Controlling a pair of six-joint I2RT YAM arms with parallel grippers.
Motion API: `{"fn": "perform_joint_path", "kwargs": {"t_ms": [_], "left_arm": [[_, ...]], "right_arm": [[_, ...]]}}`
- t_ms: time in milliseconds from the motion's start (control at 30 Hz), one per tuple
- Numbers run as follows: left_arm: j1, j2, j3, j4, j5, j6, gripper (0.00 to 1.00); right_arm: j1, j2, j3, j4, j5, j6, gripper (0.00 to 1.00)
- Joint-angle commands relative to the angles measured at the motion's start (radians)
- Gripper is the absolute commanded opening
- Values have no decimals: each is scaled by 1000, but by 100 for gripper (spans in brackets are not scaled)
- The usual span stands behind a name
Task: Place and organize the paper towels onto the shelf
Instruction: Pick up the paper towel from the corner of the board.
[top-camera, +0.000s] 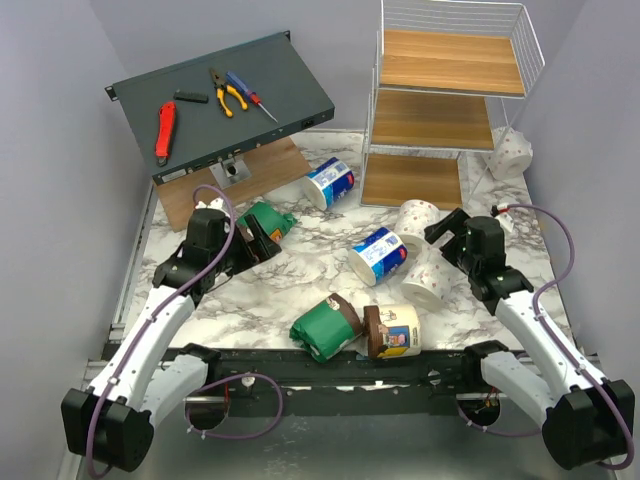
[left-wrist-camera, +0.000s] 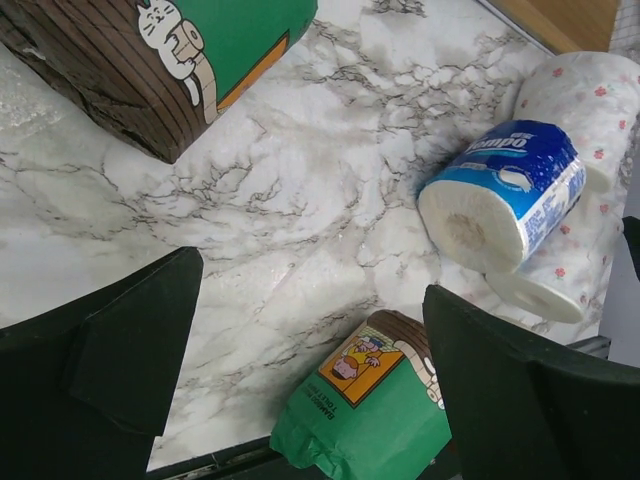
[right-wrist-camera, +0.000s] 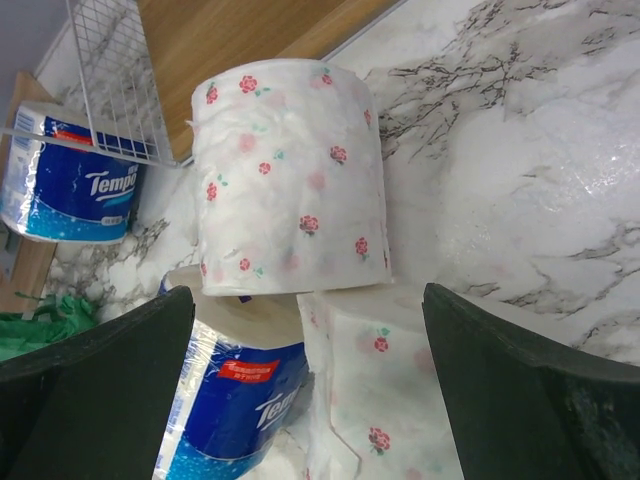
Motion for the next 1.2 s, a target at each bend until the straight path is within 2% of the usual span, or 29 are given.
{"fn": "perform_joint_path", "kwargs": {"t_ms": [0, 200, 500, 733, 933, 1167], "left_arm": [[-6, -62, -28, 54, 28, 29, 99], [-35, -88, -29, 85, 30, 40, 98], [-246, -34, 53, 85, -124, 56, 98], [-266, -51, -3, 132, -100, 31, 99], [-266, -51, 3, 123, -85, 36, 99], [-265, -56, -6, 126, -71, -9, 99]], "right_arm": [[2, -3, 27, -37, 9, -26, 100], [2, -12, 49, -40, -32, -38, 100], [1, 60, 77, -47, -92, 30, 100], [-17, 52, 67, -54, -33, 71, 100], [-264, 77, 36, -41, -240, 88, 99], [-434, 69, -30, 3, -304, 182, 98]]}}
